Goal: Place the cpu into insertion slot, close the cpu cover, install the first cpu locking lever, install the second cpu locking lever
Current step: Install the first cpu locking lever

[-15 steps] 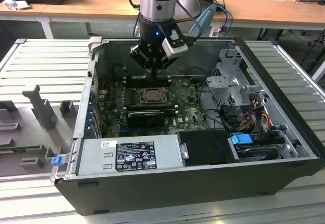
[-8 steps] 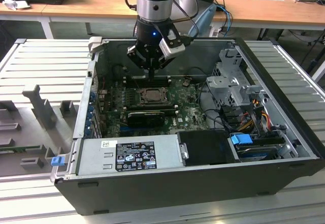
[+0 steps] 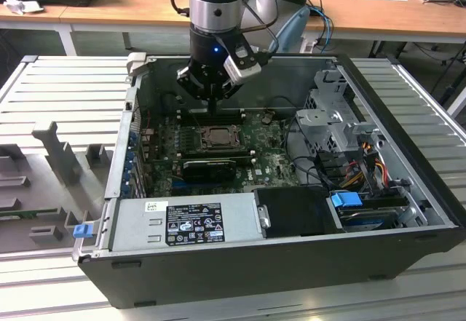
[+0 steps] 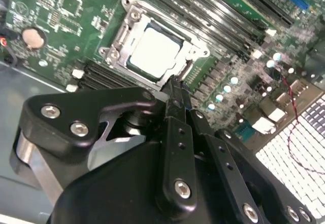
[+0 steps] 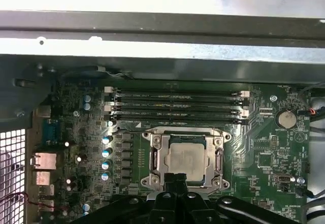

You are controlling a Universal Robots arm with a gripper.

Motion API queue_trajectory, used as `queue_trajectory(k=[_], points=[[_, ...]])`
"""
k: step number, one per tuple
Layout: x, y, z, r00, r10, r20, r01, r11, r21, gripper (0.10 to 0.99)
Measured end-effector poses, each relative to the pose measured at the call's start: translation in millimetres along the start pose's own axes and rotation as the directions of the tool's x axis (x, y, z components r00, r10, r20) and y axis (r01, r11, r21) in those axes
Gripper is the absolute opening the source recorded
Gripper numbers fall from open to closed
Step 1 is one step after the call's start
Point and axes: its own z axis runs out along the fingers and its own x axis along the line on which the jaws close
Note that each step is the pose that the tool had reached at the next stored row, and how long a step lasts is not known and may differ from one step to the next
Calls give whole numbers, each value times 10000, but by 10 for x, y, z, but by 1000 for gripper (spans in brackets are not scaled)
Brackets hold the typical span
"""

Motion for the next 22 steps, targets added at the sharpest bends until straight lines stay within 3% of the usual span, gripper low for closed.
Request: queue_trajectory(k=[2, 6, 13, 22], points=[[52, 2, 5, 10000, 0, 1, 0, 10000, -3, 106], [255, 8, 16, 10000, 1, -1, -1, 10000, -3, 106], [543, 34, 65, 10000, 1, -2, -1, 10000, -5, 106], [575, 205, 93, 10000, 1, -2, -1, 10000, -16, 106]])
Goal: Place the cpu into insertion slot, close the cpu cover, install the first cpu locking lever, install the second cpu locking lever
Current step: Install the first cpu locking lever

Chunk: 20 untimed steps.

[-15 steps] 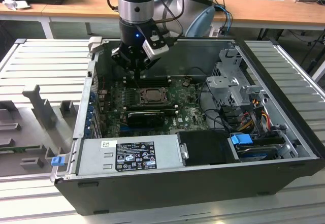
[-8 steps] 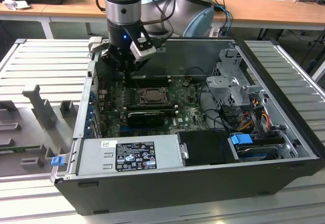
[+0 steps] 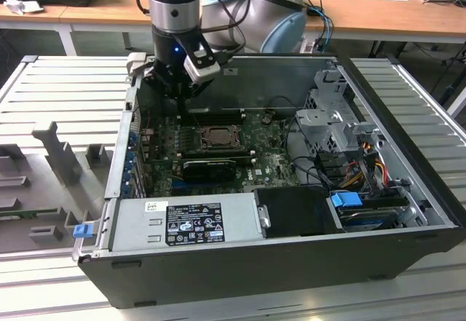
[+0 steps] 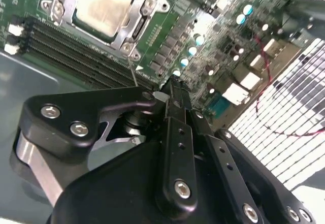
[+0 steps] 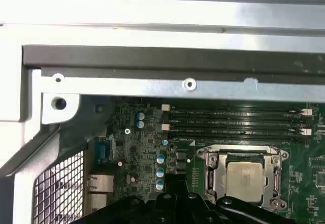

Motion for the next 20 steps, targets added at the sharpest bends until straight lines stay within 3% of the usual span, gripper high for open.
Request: queue_trajectory(k=[4, 7, 19, 20], points=[[-3, 73, 21, 10000, -1, 0, 1, 10000, -1, 106], [-80, 94, 25, 10000, 0, -1, 0, 10000, -1, 106], [-591, 86, 42, 10000, -2, 0, 2, 10000, -1, 106], [-593, 84, 46, 10000, -2, 0, 2, 10000, -1, 106]])
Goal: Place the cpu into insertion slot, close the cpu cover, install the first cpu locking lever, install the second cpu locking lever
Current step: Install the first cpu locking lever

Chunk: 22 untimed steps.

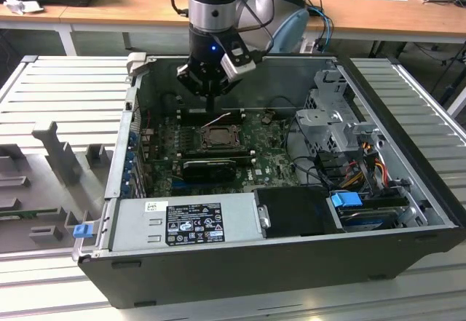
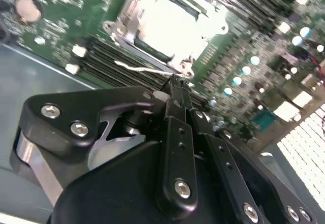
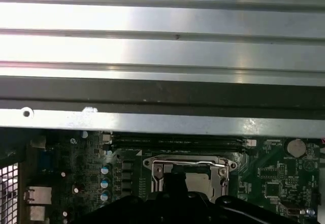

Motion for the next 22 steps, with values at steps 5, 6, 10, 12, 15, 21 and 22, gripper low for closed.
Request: queue_trajectory(k=[5, 6, 10, 12, 15, 21, 22], points=[[1, -18, 22, 10000, 1, 21, 0, 9996, -265, 106], [1, -19, 27, 10000, -2, 46, 3, 9996, -276, 106], [0, -28, 51, 9996, -112, 257, 120, 9995, -283, 106], [1, -29, 73, 9995, -164, 257, 172, 9994, -291, 106], [-10, -28, 146, 9994, -224, 264, 236, 9987, -461, 106], [-23, -26, 203, 9993, -264, 281, 284, 9967, -762, 106], [-33, -22, 211, 9992, -284, 279, 305, 9966, -760, 106]])
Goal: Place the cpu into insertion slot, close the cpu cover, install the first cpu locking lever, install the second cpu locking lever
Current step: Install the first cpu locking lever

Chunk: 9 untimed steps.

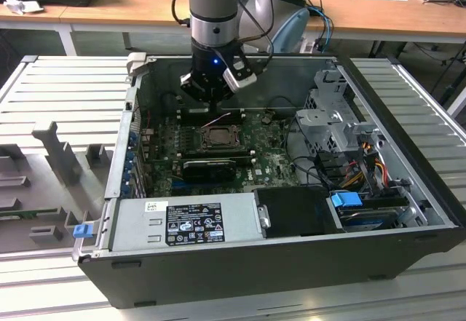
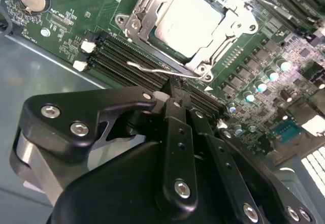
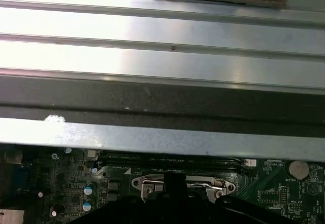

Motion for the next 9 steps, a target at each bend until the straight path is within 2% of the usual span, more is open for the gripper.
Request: queue_trajectory(k=[4, 9], points=[[-20, 2, 13, 9997, -247, -18, 247, 9997, -9, 106], [-35, 19, 44, 9996, -299, -21, 299, 9996, -12, 106]])
